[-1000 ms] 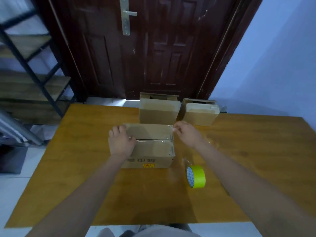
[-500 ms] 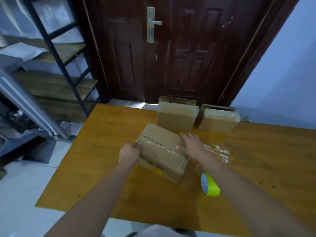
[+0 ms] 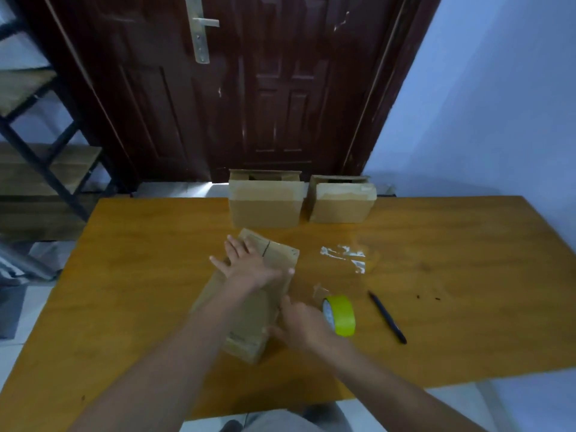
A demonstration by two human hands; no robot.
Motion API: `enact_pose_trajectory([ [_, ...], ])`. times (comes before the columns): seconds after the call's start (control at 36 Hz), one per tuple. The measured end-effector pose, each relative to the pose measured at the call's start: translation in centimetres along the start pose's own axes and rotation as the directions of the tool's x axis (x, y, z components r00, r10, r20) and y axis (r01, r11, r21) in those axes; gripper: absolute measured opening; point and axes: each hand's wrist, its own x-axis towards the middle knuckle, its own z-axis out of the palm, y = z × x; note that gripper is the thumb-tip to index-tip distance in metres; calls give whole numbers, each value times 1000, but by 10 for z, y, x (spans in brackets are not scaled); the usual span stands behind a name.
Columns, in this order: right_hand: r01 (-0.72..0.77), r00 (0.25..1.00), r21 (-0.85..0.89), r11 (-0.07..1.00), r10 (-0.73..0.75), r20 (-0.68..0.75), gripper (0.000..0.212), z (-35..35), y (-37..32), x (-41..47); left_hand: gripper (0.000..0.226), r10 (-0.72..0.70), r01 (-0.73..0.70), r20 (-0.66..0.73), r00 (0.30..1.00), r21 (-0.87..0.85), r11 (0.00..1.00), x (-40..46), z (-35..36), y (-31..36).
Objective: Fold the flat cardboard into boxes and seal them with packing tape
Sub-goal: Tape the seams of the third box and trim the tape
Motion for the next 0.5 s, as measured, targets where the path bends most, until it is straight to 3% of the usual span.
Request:
enact_pose_trajectory([
  [0.11, 193, 979, -17, 981, -191, 73, 48, 4, 7, -1, 138, 113, -113, 7, 994, 153, 982, 6, 8, 7],
  [0.19, 182, 983, 109, 977, -183, -3, 30, -6, 26, 3, 133, 178, -180, 30, 984, 188, 966, 10, 8, 4],
  [0.28, 49, 997, 210, 977, -37, -64, 16, -26, 54, 13, 130, 265, -279, 93, 960, 236, 931, 14, 3, -6],
  [0.42, -218, 960, 266, 939, 256, -114, 20, -45, 107, 47, 134, 416, -489, 275, 867, 307, 816, 13, -5, -21],
  [0.5, -349, 928, 238, 907, 370, -49, 18, -44, 122, 69, 135, 450, -543, 326, 831, 305, 782, 12, -6, -24],
])
